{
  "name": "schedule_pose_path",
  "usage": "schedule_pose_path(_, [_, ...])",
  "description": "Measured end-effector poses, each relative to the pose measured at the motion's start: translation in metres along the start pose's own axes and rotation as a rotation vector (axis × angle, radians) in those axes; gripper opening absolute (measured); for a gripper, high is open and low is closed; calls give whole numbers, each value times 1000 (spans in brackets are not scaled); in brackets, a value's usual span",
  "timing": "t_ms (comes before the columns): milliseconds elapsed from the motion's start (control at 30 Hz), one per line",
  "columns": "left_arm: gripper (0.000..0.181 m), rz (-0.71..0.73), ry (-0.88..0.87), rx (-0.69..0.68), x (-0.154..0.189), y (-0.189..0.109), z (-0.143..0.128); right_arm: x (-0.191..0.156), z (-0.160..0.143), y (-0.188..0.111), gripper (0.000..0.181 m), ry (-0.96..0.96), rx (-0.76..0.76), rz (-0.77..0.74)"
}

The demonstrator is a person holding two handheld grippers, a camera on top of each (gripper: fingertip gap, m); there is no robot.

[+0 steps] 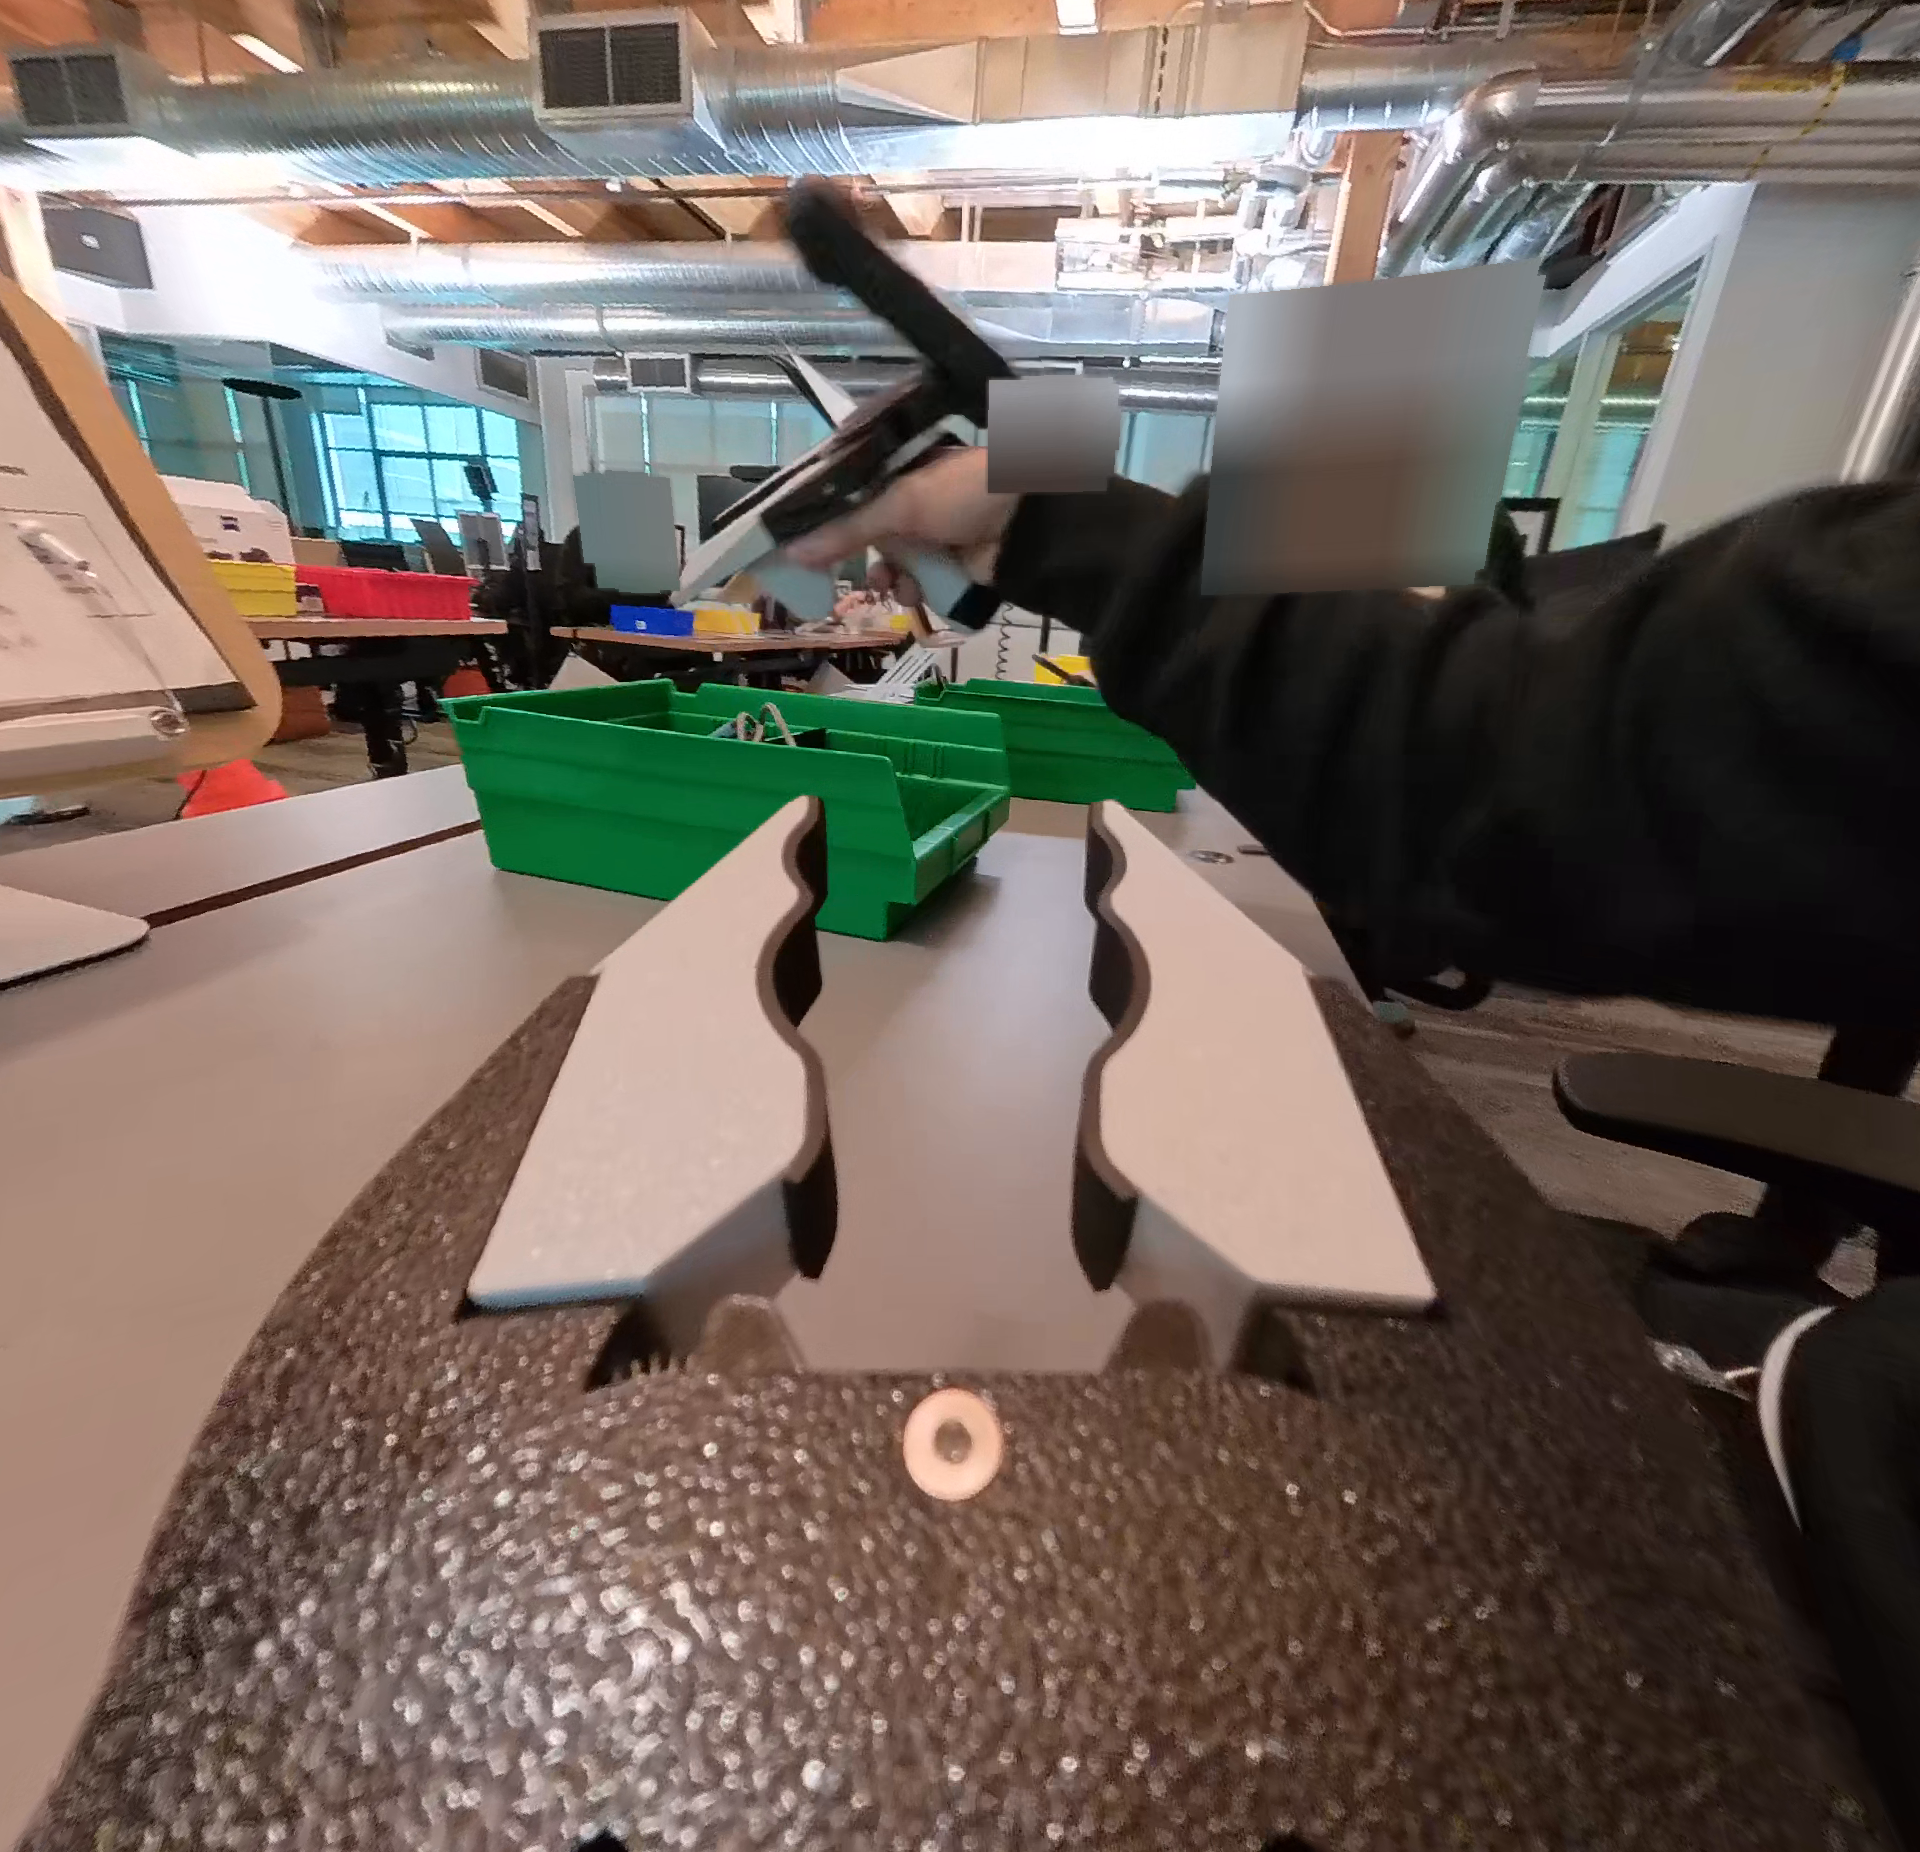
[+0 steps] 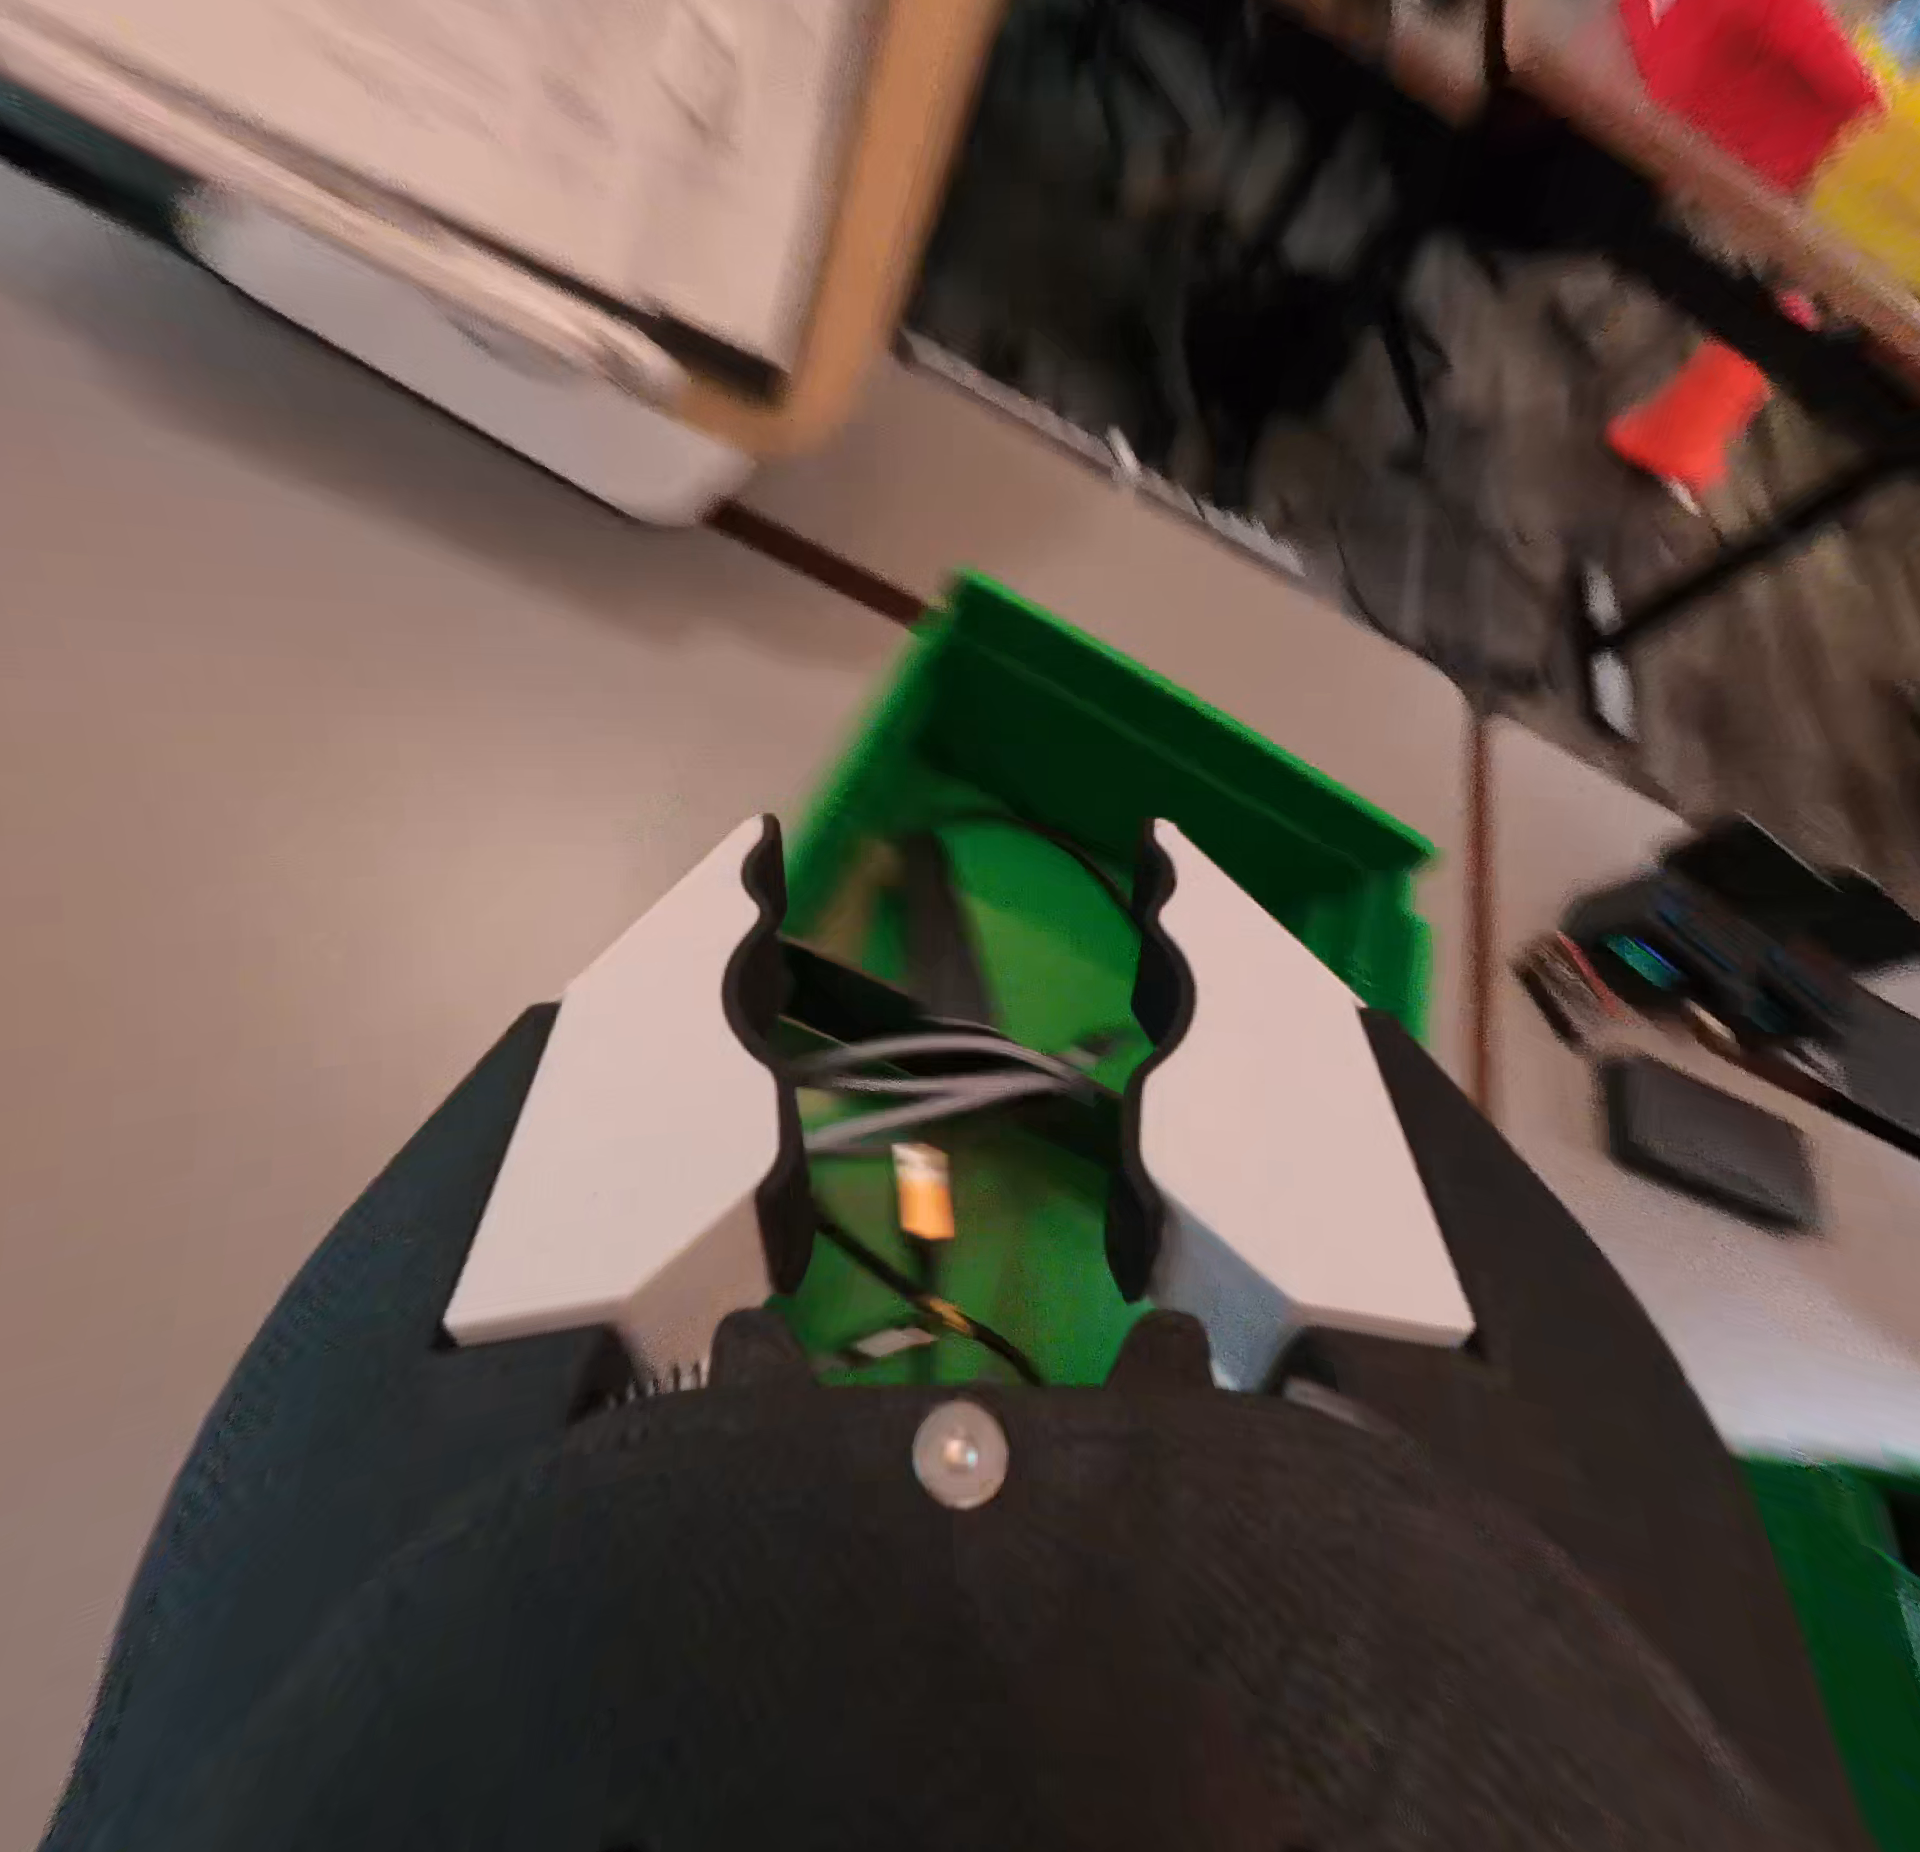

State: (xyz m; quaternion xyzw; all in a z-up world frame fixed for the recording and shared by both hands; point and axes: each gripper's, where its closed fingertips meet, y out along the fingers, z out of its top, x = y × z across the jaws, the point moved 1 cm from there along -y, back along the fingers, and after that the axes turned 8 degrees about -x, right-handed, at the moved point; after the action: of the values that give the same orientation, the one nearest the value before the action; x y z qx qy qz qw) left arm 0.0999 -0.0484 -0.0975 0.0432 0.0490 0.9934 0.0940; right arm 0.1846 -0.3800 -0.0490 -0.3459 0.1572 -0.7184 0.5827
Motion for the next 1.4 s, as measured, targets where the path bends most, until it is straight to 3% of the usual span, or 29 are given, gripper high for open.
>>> schedule_pose_path(133, [48, 35, 37, -41, -3, -3, -1, -92, 13, -58, 67, 31, 411, 206])
schedule_pose_path(267, [48, 295, 54, -153, -38, -25, 12, -139, -10, -76, 73, 65, 623, 261])
schedule_pose_path(400, [45, 605, 88, -302, -90, -88, 45, -162, -36, -83, 78, 1, 824, 281])
schedule_pose_path(500, [46, 763, 161, -562, -145, -141, 61, -159, -38, -93, 79, 44, 886, 325])
schedule_pose_path(567, [46, 775, 271, -757, -185, -166, 63, -154, -37, -94, 77, 112, 891, 352])
schedule_pose_path(633, [47, 657, 309, -927, -210, -173, 52, -159, -37, -92, 78, 140, 866, 414])
schedule_pose_path(700, [49, 516, 265, -1106, -223, -176, 27, -162, -39, -86, 77, 108, 829, 385])
schedule_pose_path(800, [51, 529, 32, -1264, -248, -182, -6, -169, -44, -77, 78, 13, 796, 322])
schedule_pose_path(900, [52, 573, -288, -1291, -256, -183, -32, -171, -48, -65, 79, -23, 743, 311])
schedule_pose_path(1033, [47, 525, -576, -1180, -247, -168, -51, -171, -48, -62, 77, -3, 750, 329])
schedule_pose_path(1067, [54, 569, -626, -1152, -251, -171, -52, -171, -47, -61, 77, 4, 749, 339])
schedule_pose_path(1133, [52, 671, -697, -1111, -260, -179, -55, -171, -47, -58, 77, 5, 742, 348])
schedule_pose_path(1400, [42, 653, -891, -1056, -260, -176, -75, -176, -52, -45, 77, -6, 724, 352])
